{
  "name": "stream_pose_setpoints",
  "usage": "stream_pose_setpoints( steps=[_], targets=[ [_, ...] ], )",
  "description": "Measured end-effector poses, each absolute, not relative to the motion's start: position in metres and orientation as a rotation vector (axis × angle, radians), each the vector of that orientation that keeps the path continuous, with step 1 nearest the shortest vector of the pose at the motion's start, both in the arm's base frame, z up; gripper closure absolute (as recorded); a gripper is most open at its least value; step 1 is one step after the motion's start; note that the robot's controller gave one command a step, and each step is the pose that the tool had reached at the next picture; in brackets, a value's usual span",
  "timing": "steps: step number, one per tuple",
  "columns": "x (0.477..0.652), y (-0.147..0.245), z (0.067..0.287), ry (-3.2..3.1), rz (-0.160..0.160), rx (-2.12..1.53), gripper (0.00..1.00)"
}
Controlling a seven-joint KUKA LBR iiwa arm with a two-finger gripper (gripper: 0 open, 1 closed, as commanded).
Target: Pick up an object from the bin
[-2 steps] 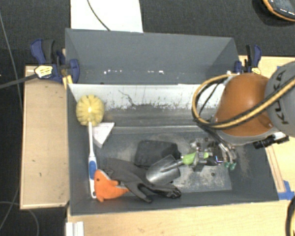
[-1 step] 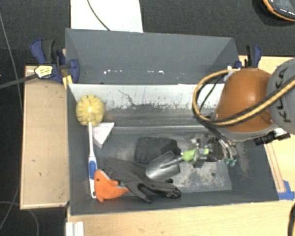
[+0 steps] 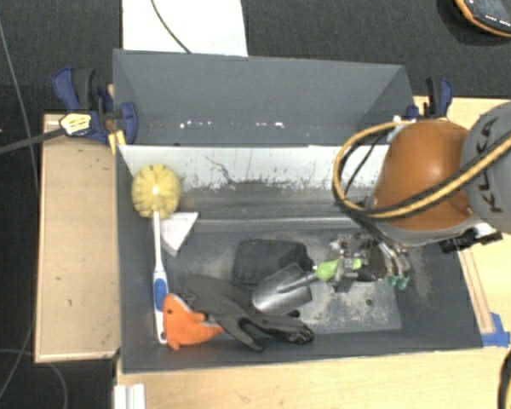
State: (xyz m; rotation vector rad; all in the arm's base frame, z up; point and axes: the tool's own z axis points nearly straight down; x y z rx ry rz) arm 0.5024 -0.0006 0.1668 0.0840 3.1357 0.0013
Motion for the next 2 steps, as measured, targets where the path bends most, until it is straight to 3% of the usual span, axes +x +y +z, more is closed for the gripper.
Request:
stream_pose_setpoints(
  steps=[1, 2],
  targets=[
    [0.5, 0.0, 0.181, 3.149, 0.0, 0.079, 1.0],
    [0.489, 0.005, 0.249, 3.143, 0.002, 0.08, 1.0]
  ],
)
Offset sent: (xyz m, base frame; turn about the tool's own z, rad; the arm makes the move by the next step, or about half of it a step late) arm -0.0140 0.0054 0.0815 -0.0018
